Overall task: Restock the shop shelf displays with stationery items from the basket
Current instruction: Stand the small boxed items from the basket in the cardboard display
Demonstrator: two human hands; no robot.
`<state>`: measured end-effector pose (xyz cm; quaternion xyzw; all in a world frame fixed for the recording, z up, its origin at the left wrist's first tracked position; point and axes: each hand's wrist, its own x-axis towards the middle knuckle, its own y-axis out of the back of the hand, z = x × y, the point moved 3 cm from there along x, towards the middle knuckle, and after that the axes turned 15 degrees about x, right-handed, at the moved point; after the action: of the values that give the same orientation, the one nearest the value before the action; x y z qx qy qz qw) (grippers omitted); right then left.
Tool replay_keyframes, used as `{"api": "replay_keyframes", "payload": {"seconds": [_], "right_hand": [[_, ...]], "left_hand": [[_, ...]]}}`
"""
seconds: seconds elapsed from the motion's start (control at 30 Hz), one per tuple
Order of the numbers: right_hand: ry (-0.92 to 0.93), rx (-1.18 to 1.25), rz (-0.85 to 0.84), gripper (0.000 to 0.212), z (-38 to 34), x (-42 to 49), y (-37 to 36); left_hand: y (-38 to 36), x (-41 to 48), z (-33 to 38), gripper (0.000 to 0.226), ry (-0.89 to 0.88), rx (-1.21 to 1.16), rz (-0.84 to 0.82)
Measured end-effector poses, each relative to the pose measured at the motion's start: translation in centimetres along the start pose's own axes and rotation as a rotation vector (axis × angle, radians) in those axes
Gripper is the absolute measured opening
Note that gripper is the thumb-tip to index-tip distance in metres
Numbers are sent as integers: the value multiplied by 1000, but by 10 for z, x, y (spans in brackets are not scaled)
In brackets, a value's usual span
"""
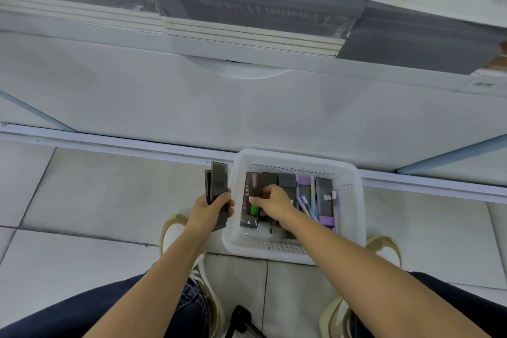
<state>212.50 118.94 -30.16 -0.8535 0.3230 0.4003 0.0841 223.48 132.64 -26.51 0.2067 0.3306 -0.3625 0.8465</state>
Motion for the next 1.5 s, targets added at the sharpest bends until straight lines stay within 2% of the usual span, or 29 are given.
{"api": "replay_keyframes", "payload": {"seconds": [0.13, 0.23, 0.33, 0.5, 0.63, 0.73, 0.87, 1.0, 1.03, 1.13, 1.3, 1.4, 1.5], "right_hand": [[51, 126, -233, 23, -28, -19, 15], [128, 127, -211, 15, -49, -34, 26], [179, 127, -179, 28, -62, -50, 33], [248, 102, -321, 28, -77, -81, 30], [318, 25, -391, 34, -100, -106, 32], [345, -48, -410, 59, -121, -128, 41], [563, -175, -330, 66, -152, -163, 56], [814, -171, -304, 79, -177, -208, 64], [896, -196, -276, 75, -183, -219, 66], [1126, -195, -187, 46, -204, -253, 73], [1252, 43, -68, 16, -240, -297, 92], [1324, 91, 38, 15, -264, -316, 100], [1367, 169, 74, 17, -287, -331, 106]], "left_hand": [[-1, -6, 7, 9, -20, 49, 25], [-4, -15, 18, 18, -39, 94, 71], [-9, -26, 29, 23, -29, 19, 18], [-16, -52, 53, 22, -138, -98, -45], [-10, -68, 77, 16, -165, -130, 70], [-4, -82, 106, 17, -181, -192, 156], [2, -108, 151, 22, -252, -207, 193], [5, -139, 194, 32, -317, -199, 228], [6, -148, 203, 35, -336, -203, 210], [9, -172, 223, 36, -399, -166, 158], [18, -210, 245, 34, -500, -146, 92], [14, -232, 257, 30, -561, -127, -56], [7, -251, 272, 24, -638, -138, -120]]}}
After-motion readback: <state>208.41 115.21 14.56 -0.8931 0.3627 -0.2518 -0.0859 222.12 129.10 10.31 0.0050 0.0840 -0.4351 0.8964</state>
